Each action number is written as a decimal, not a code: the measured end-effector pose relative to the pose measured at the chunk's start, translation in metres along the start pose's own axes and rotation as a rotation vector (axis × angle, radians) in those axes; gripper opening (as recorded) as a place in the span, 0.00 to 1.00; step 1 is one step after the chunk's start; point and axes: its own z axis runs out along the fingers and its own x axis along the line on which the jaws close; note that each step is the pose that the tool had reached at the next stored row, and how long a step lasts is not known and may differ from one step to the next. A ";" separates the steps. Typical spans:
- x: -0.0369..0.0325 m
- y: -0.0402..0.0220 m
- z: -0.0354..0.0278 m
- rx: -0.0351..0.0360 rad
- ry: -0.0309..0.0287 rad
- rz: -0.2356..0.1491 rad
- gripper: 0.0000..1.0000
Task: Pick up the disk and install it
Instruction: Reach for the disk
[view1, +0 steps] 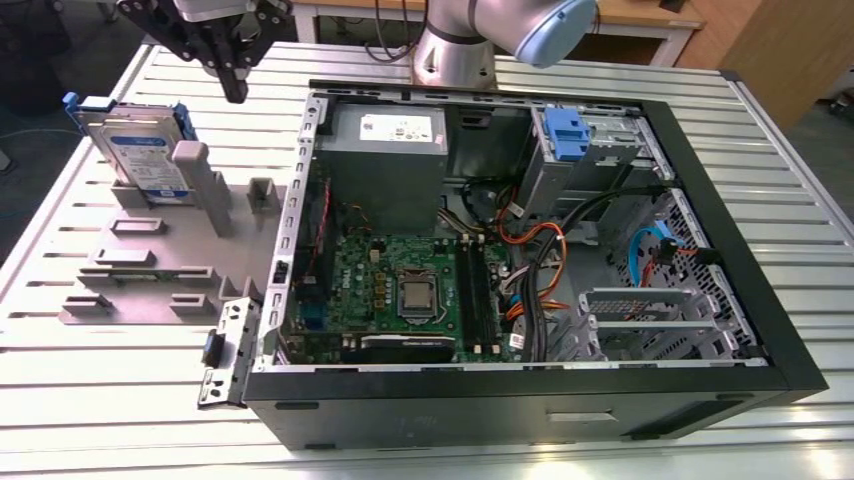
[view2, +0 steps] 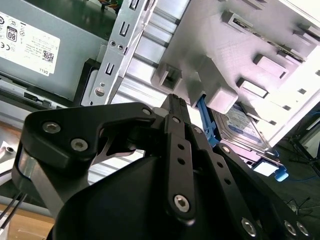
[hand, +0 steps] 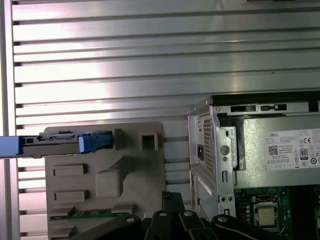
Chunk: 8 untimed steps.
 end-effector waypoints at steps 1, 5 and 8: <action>0.0003 0.0000 0.0000 0.0000 0.0000 0.000 0.11; 0.0018 -0.0002 0.0001 0.0000 0.0000 0.000 0.11; 0.0029 -0.0002 0.0001 0.0001 0.0001 0.000 0.11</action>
